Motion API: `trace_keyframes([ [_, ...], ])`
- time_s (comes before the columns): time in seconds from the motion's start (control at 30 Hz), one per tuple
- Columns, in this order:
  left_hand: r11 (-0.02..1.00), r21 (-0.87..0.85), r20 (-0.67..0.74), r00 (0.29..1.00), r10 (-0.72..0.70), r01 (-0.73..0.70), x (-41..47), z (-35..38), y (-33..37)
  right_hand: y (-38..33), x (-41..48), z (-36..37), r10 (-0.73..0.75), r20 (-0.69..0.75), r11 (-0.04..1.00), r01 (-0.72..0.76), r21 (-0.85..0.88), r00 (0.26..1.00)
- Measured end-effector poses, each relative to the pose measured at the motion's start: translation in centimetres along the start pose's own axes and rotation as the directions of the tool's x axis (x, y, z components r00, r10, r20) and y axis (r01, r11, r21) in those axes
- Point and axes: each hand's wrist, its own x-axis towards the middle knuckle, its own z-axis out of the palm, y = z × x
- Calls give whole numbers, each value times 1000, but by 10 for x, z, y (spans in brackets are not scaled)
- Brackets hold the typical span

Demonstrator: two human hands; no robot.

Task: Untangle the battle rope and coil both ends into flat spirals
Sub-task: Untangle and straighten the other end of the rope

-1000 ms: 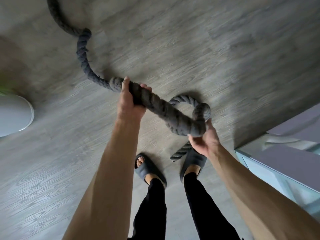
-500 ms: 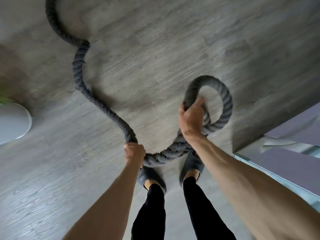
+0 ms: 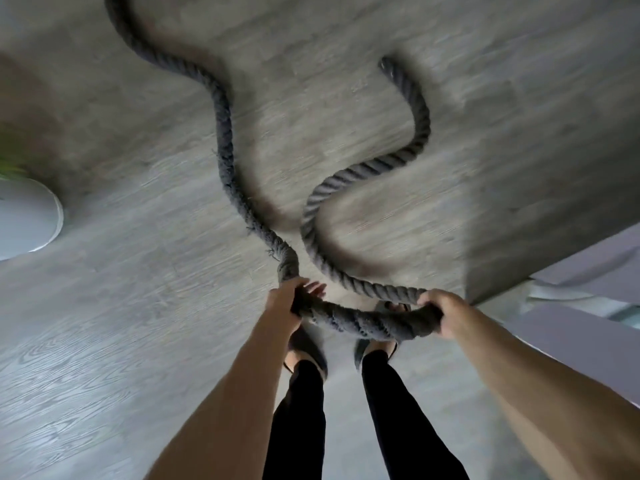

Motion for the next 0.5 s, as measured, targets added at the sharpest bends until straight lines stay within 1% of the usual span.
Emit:
trace_keyframes([
  [0.03, 988, -150, 79, 997, -13, 24, -2, 2, 1, -2, -4, -11, 31, 21, 977, -35, 210, 999],
  [0.07, 961, -271, 149, 989, -14, 55, -4, 4, 0, -5, -9, -19, 30, 35, 933, -40, 357, 999],
  [0.1, 930, -357, 205, 979, -14, 89, -5, 4, -3, -9, -14, -23, -14, 58, 877, -16, 480, 998],
  [0.13, 909, -399, 259, 966, -10, 116, -7, 5, -6, -16, -18, -28, -67, 63, 818, 19, 575, 996],
  [0.17, 909, -398, 295, 955, 2, 122, -7, 5, -8, -25, -18, -31, -128, 53, 756, 63, 652, 990],
  [0.2, 924, -367, 313, 950, 14, 108, -7, 4, -8, -36, -17, -35, -168, 27, 717, 104, 689, 985],
  [0.23, 940, -327, 305, 952, 8, 96, -7, 3, -7, -48, -19, -37, -208, 7, 703, 144, 696, 978],
  [0.27, 956, -282, 269, 963, 1, 77, -6, 3, -5, -59, -21, -37, -224, -45, 693, 191, 695, 974],
  [0.3, 973, -226, 195, 981, 8, 37, -4, 2, -4, -70, -22, -35, -250, -101, 678, 249, 692, 963],
  [0.33, 993, -118, 87, 996, 33, -23, 0, 1, -3, -79, -24, -31, -283, -171, 682, 323, 656, 944],
  [0.37, 996, 53, -32, 996, 79, -78, 6, 1, -5, -88, -23, -24, -320, -208, 701, 379, 604, 924],
  [0.4, 964, 244, -133, 981, 143, -107, 11, 0, -8, -93, -26, -15, -367, -258, 736, 449, 507, 894],
  [0.43, 909, 403, -209, 956, 204, -106, 13, -1, -13, -94, -27, -4, -426, -290, 769, 512, 383, 857],
  [0.47, 852, 519, -259, 936, 238, -73, 15, -4, -20, -90, -32, 8, -500, -315, 783, 577, 233, 806],
  [0.5, 799, 600, -292, 925, 243, -20, 15, -10, -27, -83, -33, 18, -593, -319, 766, 640, 58, 739],
])
